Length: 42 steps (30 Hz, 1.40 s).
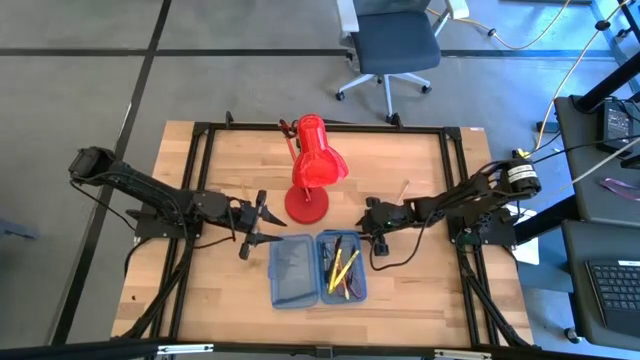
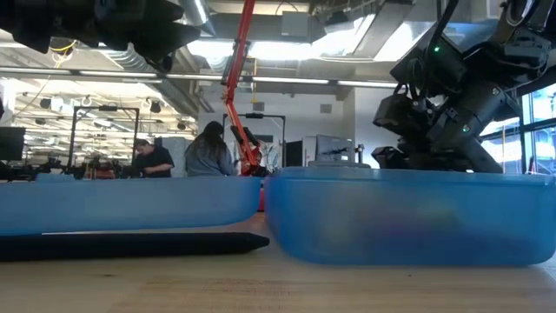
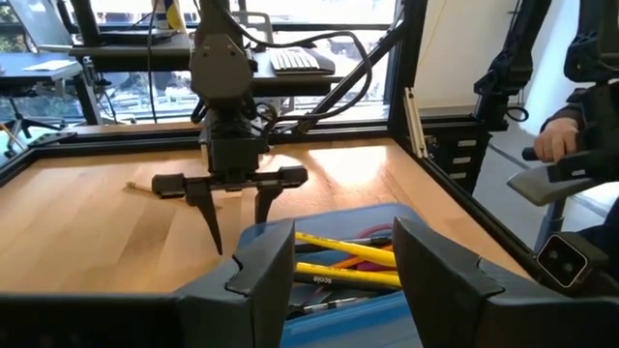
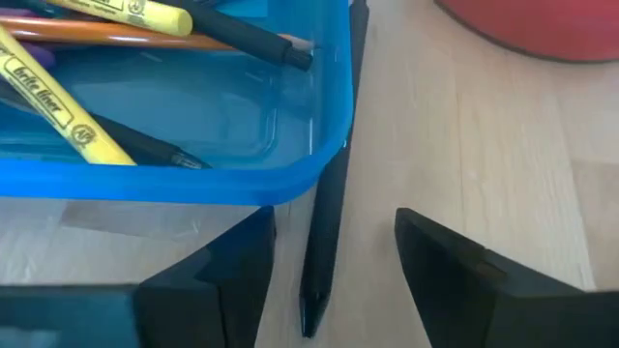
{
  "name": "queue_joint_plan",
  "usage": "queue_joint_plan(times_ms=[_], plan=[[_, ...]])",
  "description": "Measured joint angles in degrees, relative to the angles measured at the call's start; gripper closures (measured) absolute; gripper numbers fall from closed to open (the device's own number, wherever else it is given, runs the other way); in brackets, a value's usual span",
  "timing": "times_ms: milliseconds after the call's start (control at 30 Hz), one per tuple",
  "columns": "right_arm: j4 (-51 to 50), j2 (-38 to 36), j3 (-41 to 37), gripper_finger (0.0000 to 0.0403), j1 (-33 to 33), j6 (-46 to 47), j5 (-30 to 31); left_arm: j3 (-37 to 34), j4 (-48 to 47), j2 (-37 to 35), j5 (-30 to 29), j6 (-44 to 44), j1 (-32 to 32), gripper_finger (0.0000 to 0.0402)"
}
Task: Pick & place school supplies into a supply box
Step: Put the top black pen into the blue supply box
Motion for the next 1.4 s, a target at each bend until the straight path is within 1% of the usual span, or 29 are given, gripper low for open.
queue_joint_plan(times_ms=[100,433,533,633,767,900,1100,1267,1400], plan=[[-0.01,0.67,0.02,0.0211,0.00,0.49,-0.10,0.00,-0.40,0.00,-0.28,0.04,-0.01,0.0233],[-1.04,0.70,0.04,0.0319,-0.43,1.28,0.25,0.00,-0.80,0.00,-0.81,-0.44,0.00,0.0233],[-1.98,0.64,0.09,0.0346,-1.71,2.72,-0.80,0.00,-0.82,0.00,-0.81,-0.50,0.00,0.0233],[-3.24,0.53,0.17,0.0363,-3.08,4.34,-2.51,0.00,-0.80,0.00,-0.82,-0.51,-0.01,0.0233],[-3.00,0.52,0.15,0.0365,-4.14,4.40,-4.48,0.00,-0.80,0.00,-0.81,-0.53,-0.01,0.0233],[-3.44,-0.01,0.26,0.0356,-4.74,4.42,-4.73,0.00,-0.80,0.00,-0.81,-1.51,0.00,0.0233],[-7.71,-4.56,-0.12,0.0363,-6.04,4.12,-3.35,0.00,-0.82,0.00,-0.81,-1.56,-0.01,0.0233],[-13.28,-8.67,-0.15,0.0361,-7.07,4.16,-0.10,0.00,-0.82,0.00,-0.81,-1.55,-0.02,0.0233],[-15.02,-11.43,-0.13,0.0361,-7.62,4.02,0.31,0.00,-0.85,0.00,-0.81,-1.51,0.00,0.0233]])
